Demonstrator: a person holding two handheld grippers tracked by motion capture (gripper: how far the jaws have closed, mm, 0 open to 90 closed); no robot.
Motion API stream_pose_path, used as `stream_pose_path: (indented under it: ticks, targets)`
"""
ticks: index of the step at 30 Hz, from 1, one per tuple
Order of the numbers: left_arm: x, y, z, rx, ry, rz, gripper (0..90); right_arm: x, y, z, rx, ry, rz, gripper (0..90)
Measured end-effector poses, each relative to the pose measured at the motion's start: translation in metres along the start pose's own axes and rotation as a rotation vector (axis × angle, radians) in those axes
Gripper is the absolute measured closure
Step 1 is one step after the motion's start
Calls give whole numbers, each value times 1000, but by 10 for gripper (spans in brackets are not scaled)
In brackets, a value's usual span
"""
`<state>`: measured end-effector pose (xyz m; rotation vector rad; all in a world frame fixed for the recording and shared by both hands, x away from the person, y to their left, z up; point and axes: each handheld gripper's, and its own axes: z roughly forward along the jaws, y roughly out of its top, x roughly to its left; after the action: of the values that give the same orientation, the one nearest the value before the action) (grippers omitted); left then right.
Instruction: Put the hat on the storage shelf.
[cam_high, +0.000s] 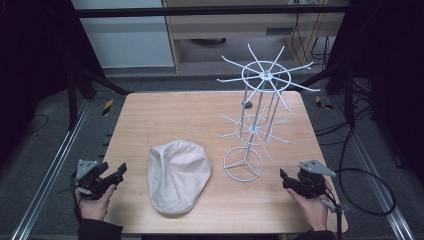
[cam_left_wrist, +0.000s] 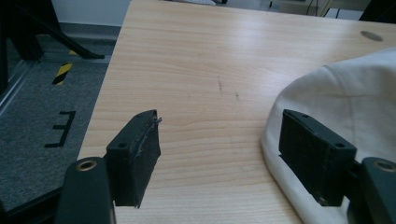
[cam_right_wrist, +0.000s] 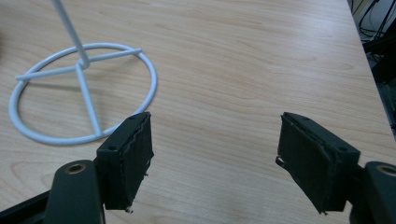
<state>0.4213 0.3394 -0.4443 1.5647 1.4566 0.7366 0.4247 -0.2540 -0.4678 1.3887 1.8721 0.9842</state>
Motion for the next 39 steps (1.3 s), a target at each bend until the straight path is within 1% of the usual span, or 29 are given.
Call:
stream_pose_path:
  ticks: [2, 4, 5, 6, 8, 10, 13, 16, 18, 22, 25, 27, 29, 33, 36, 39]
  targets:
    - [-5, 2, -5, -12, -4, 14, 306, 3, 1, 0, 8, 4, -8, 262]
    - [-8, 3, -6, -15, -11, 19, 319, 5, 2, -1, 10, 12, 0, 263]
    - [-11, 4, -8, -10, -23, 23, 319, 6, 2, -1, 8, 12, -2, 263]
    - [-16, 6, -10, -1, -43, 37, 330, 6, 2, -2, 8, 7, -4, 263]
    - [-23, 8, -11, 6, -51, 68, 338, 6, 1, -3, 16, -6, 3, 263]
    - [-31, 10, -13, 10, -62, 89, 338, 4, 1, -4, 18, -14, 8, 264]
    - [-40, 12, -14, 10, -74, 108, 341, 1, 0, -6, 15, -15, 32, 266]
    - [-48, 14, -17, 8, -84, 132, 346, 0, -1, -4, 23, -20, 23, 266]
    - [-53, 17, -20, 10, -98, 133, 349, 0, -1, -4, 24, -22, 23, 267]
    - [-58, 21, -24, 17, -113, 134, 356, 0, -1, -4, 26, -29, 16, 272]
    - [-65, 24, -26, 28, -125, 148, 361, 0, -2, -5, 31, -30, 18, 274]
    - [-69, 26, -27, 38, -146, 142, 366, -1, -3, -4, 31, -32, 17, 275]
    - [-74, 29, -27, 41, -157, 145, 367, -1, -3, -5, 34, -32, 14, 276]
    - [-85, 33, -26, 52, -167, 171, 368, -2, -4, -4, 35, -35, 13, 276]
    - [-94, 33, -24, 69, -172, 201, 369, -2, -5, -2, 47, -33, 13, 276]
    - [-100, 35, -21, 83, -182, 217, 369, -2, -5, -2, 49, -36, 7, 276]
